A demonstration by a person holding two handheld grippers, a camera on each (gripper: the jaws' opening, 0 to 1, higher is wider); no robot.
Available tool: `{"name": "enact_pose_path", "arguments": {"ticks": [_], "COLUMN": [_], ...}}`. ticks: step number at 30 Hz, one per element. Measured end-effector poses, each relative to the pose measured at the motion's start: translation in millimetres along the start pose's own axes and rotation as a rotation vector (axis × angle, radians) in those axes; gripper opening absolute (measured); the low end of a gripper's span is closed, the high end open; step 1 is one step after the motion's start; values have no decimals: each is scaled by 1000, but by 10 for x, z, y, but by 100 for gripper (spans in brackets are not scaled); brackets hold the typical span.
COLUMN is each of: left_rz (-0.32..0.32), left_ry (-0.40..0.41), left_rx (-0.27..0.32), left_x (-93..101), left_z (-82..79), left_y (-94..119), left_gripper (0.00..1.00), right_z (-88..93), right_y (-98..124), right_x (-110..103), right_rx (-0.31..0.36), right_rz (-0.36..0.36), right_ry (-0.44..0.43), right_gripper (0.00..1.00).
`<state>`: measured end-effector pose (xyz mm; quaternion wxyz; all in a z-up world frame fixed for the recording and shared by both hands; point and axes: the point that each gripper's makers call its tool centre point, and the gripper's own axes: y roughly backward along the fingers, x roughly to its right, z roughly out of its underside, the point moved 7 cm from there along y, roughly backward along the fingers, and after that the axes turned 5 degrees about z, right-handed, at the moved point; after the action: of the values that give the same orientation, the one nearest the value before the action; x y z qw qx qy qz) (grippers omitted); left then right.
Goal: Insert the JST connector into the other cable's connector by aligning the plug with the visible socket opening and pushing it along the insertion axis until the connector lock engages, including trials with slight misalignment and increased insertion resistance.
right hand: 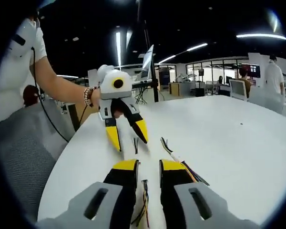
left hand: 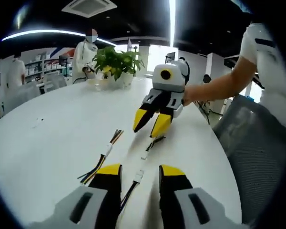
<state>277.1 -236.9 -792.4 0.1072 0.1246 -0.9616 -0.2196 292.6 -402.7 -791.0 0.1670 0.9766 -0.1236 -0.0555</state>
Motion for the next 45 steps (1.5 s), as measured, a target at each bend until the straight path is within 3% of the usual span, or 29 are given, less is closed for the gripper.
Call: {"name": "enact_pose_path", "arguments": {"ticks": [4,17,28,40,45], "left_rz": [-16,-23,-35,-55,-39], "left_ry": [20,-9,-88,-116,-113], "left_rx": [-11,-30,-56,-63,-37], "left_x": [4,12,27,35,75], "left_z": [77,137,140,84,27], "left_y": [-32,-91,-104,-5,1], "left_gripper": [25,15,1,1,1], "right_z": [118,281,248,118,26], "right_y": [-41,-61,-72,-72,-118], "right_x": [-45,-24,-64,-92,-128], "right_rx": [-67,-100,-84,-66,-60], "right_rz": [-12,-7,-37,-54,-65], "right_ry": [35,40,22,37,82], "right_gripper": [13,6,4,4,4]}}
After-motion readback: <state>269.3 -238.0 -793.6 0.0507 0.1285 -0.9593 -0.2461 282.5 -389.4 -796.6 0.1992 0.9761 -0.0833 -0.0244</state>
